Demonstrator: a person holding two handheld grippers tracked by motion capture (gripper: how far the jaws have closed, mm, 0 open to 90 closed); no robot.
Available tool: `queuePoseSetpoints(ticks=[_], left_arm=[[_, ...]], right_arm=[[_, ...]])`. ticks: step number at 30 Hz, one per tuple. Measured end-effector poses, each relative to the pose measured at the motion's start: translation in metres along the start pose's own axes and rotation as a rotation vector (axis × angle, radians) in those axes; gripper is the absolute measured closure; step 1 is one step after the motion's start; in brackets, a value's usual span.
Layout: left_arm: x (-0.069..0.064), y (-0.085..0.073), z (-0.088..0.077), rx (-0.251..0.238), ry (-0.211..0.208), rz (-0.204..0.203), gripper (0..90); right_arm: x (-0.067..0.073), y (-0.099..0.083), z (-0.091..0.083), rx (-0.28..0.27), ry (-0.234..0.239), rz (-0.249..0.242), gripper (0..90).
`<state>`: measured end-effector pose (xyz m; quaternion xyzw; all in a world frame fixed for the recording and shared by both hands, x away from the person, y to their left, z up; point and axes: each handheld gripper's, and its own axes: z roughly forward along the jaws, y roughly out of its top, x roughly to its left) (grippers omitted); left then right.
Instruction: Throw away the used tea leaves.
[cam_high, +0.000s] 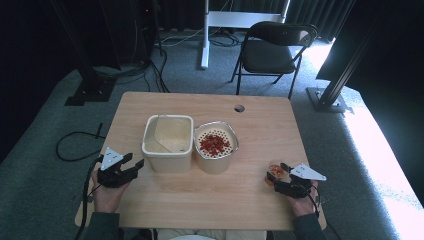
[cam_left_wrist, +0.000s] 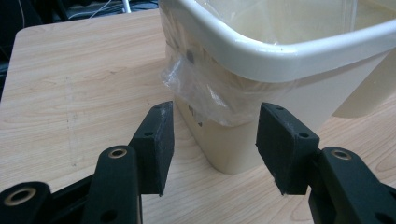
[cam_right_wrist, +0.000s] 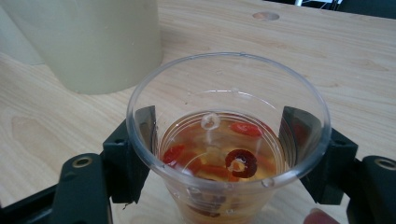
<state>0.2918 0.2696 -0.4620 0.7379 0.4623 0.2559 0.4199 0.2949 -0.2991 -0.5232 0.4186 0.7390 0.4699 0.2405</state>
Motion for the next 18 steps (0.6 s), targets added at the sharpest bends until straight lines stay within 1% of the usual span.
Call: queuePoseSetpoints(ticks=[8,11,15,18], left_arm=[[0.000,-0.008,0.006,0.009,-0.006,-0.005,47.6],[0.000,-0.011,0.008,0.017,-0.009,-0.007,47.7],[-0.001,-0.015,0.011,0.024,-0.021,0.000,47.7],[-0.002,-0.019,0.013,0.019,-0.034,0.001,47.6]], right_arm=[[-0.002,0.006,0.015,-0.014,-0.007,-0.014,27.6],[-0.002,0.006,0.017,-0.016,-0.009,-0.015,27.6],[-0.004,0.008,0.021,-0.025,-0.008,0.000,31.5],[-0.003,0.008,0.022,-0.026,-0.014,0.000,32.7]])
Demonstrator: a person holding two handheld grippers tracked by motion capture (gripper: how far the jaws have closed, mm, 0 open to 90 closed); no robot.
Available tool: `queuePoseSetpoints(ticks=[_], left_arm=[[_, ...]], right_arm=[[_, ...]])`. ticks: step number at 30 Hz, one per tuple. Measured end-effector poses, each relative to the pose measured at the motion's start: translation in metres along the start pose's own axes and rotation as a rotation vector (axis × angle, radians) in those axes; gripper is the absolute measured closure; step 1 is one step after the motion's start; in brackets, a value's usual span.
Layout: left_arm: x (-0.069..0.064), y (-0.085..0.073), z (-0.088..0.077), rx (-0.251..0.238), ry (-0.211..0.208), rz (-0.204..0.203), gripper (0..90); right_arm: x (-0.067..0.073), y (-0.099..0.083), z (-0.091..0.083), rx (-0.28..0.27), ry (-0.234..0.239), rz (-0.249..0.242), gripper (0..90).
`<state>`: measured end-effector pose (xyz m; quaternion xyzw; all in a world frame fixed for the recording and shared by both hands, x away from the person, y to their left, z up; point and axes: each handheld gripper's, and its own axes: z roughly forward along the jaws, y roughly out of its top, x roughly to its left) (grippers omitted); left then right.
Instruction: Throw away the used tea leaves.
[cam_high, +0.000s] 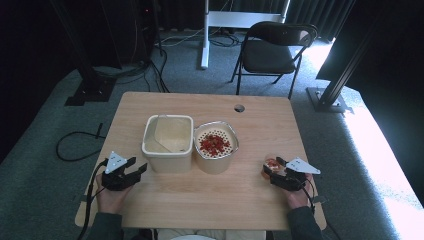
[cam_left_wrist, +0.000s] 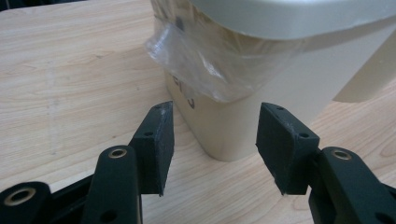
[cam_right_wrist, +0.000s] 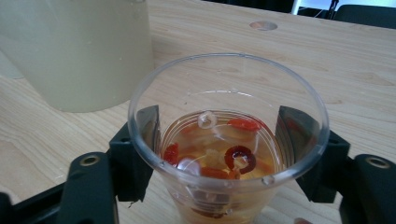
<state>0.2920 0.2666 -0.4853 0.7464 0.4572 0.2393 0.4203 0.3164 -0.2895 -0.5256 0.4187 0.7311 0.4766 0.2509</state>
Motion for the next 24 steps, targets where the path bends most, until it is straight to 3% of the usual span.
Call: queuePoseSetpoints(ticks=[10,24], left_arm=[[0.002,-0.012,0.008,0.017,-0.010,-0.016,47.6],[0.003,-0.017,0.014,0.038,-0.016,-0.017,47.8]], right_arm=[[0.006,0.012,-0.005,-0.037,-0.016,0.007,33.7],[0.030,0.038,-0.004,-0.056,0.005,-0.065,33.7]])
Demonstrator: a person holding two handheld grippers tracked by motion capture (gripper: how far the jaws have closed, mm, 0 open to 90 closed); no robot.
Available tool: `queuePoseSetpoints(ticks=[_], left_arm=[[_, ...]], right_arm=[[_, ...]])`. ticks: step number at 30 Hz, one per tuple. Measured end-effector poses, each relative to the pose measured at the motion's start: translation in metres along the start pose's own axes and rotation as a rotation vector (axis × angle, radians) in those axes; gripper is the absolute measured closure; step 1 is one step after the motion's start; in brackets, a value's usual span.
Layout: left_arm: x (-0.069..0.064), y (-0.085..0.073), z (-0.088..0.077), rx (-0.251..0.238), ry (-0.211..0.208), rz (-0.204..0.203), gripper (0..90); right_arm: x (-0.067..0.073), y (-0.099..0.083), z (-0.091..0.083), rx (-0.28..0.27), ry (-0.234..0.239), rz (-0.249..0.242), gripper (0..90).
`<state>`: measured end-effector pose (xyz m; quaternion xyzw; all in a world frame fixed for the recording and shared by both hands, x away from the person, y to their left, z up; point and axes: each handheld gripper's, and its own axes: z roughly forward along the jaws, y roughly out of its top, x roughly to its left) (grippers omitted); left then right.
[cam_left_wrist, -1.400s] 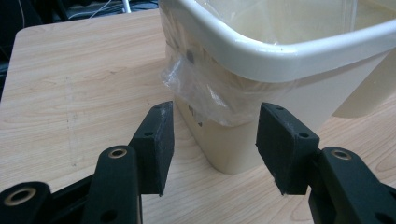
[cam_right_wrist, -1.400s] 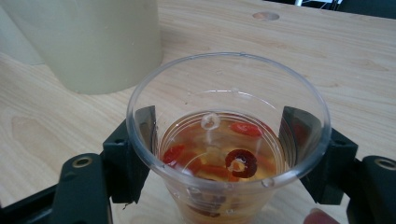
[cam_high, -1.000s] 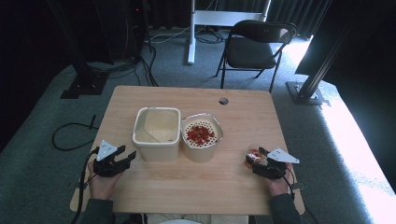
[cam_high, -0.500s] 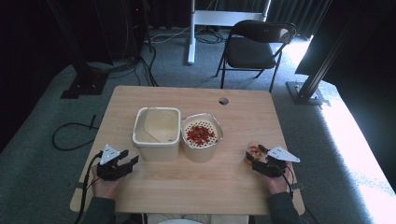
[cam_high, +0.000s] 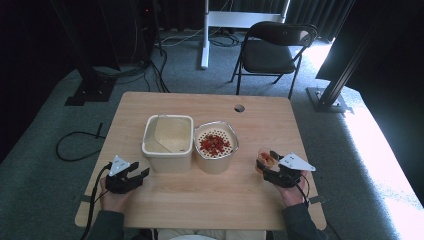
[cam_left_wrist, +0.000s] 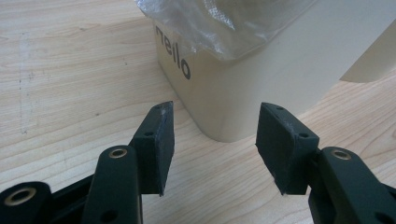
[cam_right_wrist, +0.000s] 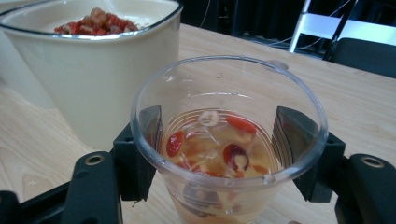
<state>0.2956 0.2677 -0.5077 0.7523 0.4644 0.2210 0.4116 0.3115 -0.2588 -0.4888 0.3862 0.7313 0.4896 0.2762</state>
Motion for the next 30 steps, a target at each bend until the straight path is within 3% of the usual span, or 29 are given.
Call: queuePoseSetpoints(ticks=[3,6,30], left_arm=[[0.000,0.000,0.000,-0.003,0.002,0.001,47.8],[0.000,0.000,0.001,0.000,0.002,-0.005,47.9],[-0.008,-0.002,0.010,0.033,-0.030,0.017,47.8]], right_arm=[[0.000,0.001,-0.001,0.013,-0.003,0.013,33.9],[0.007,0.001,0.000,0.024,0.020,-0.007,34.0],[0.018,0.013,0.001,-0.014,0.048,-0.010,33.9]])
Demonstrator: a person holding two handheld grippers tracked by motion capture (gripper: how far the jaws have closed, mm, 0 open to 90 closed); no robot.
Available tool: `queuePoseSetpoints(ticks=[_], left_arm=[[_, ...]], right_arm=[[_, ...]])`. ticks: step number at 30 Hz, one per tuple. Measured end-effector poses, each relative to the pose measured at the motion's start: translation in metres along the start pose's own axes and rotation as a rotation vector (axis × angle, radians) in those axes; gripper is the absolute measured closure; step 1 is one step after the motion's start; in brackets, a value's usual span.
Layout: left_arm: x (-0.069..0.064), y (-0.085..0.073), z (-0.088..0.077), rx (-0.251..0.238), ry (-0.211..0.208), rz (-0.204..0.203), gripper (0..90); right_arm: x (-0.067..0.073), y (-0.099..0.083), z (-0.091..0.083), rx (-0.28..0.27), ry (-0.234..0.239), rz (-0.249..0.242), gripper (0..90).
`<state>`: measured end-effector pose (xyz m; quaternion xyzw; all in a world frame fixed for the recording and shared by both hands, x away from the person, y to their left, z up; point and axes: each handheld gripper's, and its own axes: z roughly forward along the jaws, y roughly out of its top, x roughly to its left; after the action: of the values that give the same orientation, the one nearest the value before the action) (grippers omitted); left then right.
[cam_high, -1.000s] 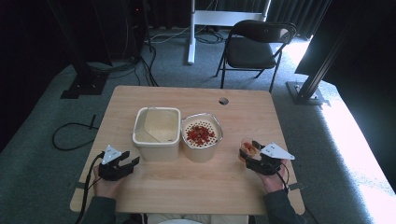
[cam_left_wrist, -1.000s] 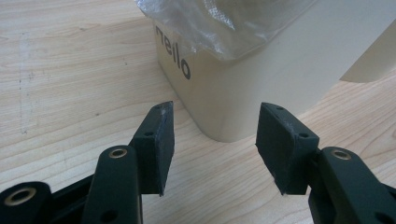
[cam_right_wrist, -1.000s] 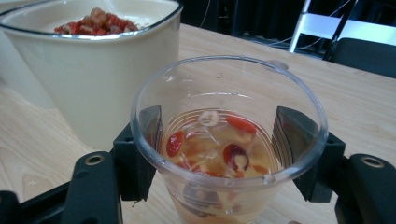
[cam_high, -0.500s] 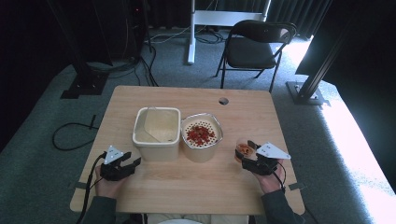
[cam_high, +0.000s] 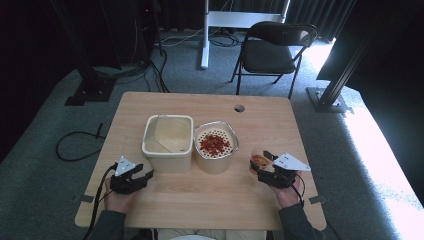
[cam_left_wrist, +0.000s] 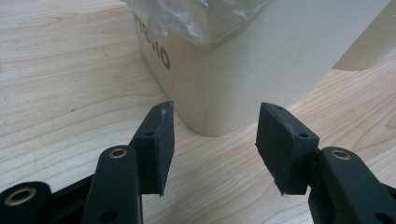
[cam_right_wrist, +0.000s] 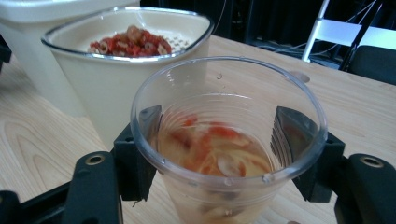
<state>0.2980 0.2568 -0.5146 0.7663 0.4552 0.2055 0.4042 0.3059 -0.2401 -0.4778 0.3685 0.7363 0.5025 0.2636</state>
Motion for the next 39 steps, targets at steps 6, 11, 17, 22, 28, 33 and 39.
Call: queuePoseSetpoints(ticks=[6,11,17,22,28,33,39], left_arm=[[-0.001,0.000,0.001,0.002,-0.003,0.001,47.8],[-0.001,0.000,0.001,0.004,-0.004,0.004,47.8],[-0.001,0.000,0.002,0.008,-0.007,0.005,47.8],[-0.002,0.000,0.002,0.007,-0.009,0.008,47.8],[-0.002,0.000,0.002,0.006,-0.009,0.009,47.8],[-0.002,0.000,0.002,0.008,-0.009,0.004,47.8],[-0.001,-0.001,0.002,0.006,-0.008,-0.001,47.8]], right_arm=[[0.003,0.002,0.002,0.002,0.008,-0.008,33.9],[0.006,0.004,0.003,0.002,0.023,-0.010,33.9],[0.008,0.010,0.005,-0.007,0.030,-0.008,33.9],[0.009,0.018,0.007,-0.017,0.020,-0.011,33.9],[0.009,0.032,0.013,-0.003,-0.009,-0.042,33.9],[0.011,0.054,0.024,0.032,-0.075,-0.104,34.0],[0.011,0.081,0.038,0.056,-0.145,-0.188,34.0]])
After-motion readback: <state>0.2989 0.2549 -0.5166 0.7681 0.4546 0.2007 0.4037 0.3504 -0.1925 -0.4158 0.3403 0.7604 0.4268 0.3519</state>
